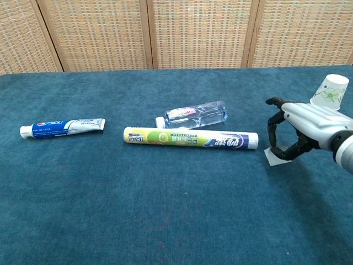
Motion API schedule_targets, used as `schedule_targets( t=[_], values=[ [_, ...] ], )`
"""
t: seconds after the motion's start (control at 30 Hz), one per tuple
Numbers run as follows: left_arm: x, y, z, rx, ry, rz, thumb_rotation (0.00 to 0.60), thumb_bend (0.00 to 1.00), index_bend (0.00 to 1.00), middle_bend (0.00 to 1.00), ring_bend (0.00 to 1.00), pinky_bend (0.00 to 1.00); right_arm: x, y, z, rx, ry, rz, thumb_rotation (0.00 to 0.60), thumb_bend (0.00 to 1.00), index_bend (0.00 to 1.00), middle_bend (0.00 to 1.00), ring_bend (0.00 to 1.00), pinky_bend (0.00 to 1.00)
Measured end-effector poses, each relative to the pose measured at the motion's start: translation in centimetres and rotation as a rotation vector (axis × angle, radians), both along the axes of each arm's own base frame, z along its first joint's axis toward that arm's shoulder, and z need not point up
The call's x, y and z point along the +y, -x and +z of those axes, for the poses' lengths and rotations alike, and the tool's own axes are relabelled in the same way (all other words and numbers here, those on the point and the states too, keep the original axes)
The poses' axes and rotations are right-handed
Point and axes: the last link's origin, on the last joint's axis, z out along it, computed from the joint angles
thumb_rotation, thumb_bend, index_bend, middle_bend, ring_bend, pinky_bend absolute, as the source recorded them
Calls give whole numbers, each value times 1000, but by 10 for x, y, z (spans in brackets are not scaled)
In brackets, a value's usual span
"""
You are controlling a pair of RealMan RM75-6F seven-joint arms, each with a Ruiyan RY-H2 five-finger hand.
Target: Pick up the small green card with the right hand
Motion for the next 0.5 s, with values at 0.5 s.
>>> schedule_targets(
  t=[0.5],
  values=[
    [0,0,1,-2,-4,-2,600,77,0,0,0,0,-33,-14,42,42,95,27,600,506,573,0,0,0]
  ],
)
